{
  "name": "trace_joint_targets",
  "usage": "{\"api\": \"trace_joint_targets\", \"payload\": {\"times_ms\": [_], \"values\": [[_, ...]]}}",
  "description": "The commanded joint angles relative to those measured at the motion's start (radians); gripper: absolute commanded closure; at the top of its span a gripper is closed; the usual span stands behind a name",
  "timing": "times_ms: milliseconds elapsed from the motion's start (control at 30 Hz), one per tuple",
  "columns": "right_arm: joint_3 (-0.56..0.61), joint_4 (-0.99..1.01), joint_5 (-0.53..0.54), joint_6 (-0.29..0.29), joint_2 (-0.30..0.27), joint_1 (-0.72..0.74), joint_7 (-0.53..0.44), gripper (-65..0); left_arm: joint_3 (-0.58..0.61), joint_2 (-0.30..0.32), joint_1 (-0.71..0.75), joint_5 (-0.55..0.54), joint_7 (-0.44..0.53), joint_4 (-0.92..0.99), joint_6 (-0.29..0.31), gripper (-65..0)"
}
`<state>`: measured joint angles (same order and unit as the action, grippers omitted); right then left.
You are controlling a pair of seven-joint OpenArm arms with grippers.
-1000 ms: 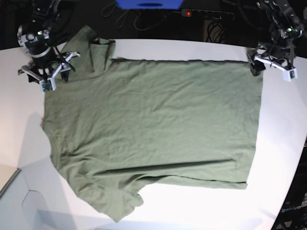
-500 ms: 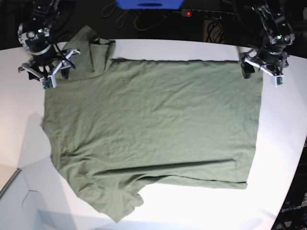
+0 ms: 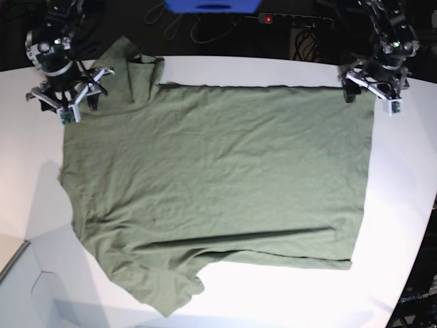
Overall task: Layout the t-shirt on the table in an organized manner, then fold the t-shirt properly
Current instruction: 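Grasp the shirt's shoulder corners with both grippers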
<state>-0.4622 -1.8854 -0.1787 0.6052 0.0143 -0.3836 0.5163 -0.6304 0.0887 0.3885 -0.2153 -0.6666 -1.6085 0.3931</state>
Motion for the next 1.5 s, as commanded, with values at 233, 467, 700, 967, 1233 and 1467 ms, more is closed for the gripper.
{"api": "trace_joint_targets", "payload": {"times_ms": [233, 467, 700, 967, 1233, 1467], "values": [[-0.004, -0.021, 0.008, -0.006, -0.006, -0.004, -0.018, -36.4, 0.001, 0.001, 0.008, -0.011, -0.043, 0.004, 0.004, -3.5], [-0.004, -0.021, 0.008, -0.006, 0.048, -0.056, -0.018, -36.5, -0.001, 0.001, -0.009, -0.011, -0.043, 0.003, 0.004, -0.2], [-0.004, -0.015, 0.008, -0.006, 0.109, -0.107, -0.018, -36.5, 0.001, 0.001, -0.015, -0.011, -0.043, 0.003, 0.004, -0.2], [-0.034, 0.031, 0.006, -0.009, 0.111, -0.104, -0.014, -36.5, -0.001, 0.001, -0.015, -0.011, -0.043, -0.008, 0.004, -0.2], [-0.033, 0.08, 0.005, -0.009, 0.111, -0.114, -0.012, -36.2, -0.004, 0.001, -0.015, -0.011, -0.043, -0.008, 0.004, -0.2], [-0.03, 0.108, 0.006, -0.006, 0.111, -0.114, -0.012, -16.0, -0.006, 0.001, -0.016, -0.011, -0.043, -0.009, 0.004, -0.2]]}}
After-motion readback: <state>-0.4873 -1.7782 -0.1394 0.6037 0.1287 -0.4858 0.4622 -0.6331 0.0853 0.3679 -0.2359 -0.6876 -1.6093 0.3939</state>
